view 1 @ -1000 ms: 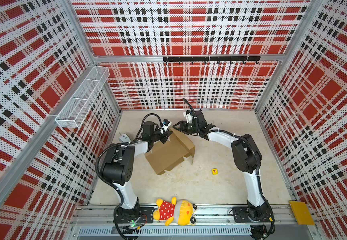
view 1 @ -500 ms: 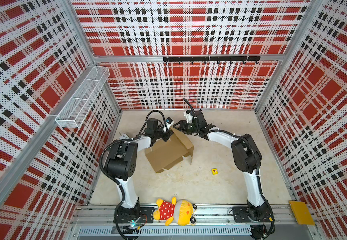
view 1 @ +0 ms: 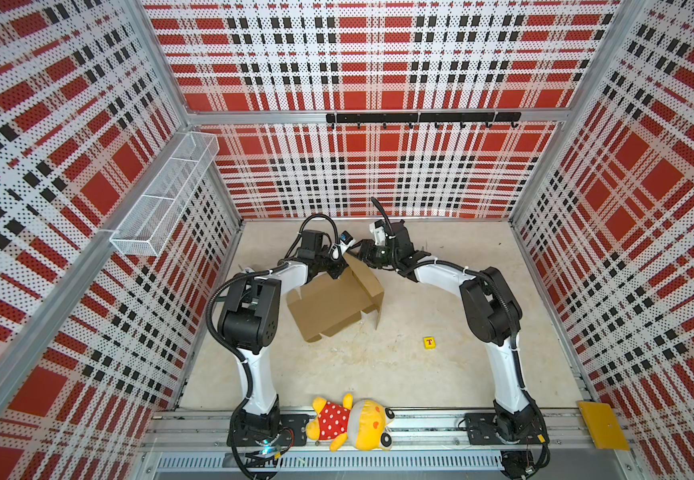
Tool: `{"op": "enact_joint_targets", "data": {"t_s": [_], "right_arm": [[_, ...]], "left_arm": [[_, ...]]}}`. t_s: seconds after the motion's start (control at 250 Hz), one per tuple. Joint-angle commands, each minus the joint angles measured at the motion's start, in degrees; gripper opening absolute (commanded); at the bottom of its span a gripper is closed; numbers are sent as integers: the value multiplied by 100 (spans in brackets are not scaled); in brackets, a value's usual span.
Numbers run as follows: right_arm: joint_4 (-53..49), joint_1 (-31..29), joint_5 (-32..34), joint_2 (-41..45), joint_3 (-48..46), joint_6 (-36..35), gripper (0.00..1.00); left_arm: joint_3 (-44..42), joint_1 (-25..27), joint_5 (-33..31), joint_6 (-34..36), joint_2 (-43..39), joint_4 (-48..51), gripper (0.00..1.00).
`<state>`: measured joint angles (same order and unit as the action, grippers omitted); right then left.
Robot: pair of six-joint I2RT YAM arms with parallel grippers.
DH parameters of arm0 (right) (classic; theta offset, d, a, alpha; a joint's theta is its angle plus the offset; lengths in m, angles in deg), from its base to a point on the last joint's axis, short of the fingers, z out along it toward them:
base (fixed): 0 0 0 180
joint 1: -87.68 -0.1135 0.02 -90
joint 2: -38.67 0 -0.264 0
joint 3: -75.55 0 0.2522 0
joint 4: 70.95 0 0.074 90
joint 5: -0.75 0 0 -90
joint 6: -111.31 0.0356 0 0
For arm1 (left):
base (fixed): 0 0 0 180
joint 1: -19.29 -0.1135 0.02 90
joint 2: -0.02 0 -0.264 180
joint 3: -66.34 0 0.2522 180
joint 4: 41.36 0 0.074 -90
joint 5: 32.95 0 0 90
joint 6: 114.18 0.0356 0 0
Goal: Fold the paper box
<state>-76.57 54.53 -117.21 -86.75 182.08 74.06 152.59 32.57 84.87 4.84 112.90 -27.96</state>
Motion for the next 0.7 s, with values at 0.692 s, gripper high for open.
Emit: {"op": "enact_joint_targets", "data": {"t_s": [0.692], "right_arm": [[434, -104, -19, -83, -334, 335, 50]], "left_arm": [[138, 285, -784, 261, 206, 344, 3]]}}
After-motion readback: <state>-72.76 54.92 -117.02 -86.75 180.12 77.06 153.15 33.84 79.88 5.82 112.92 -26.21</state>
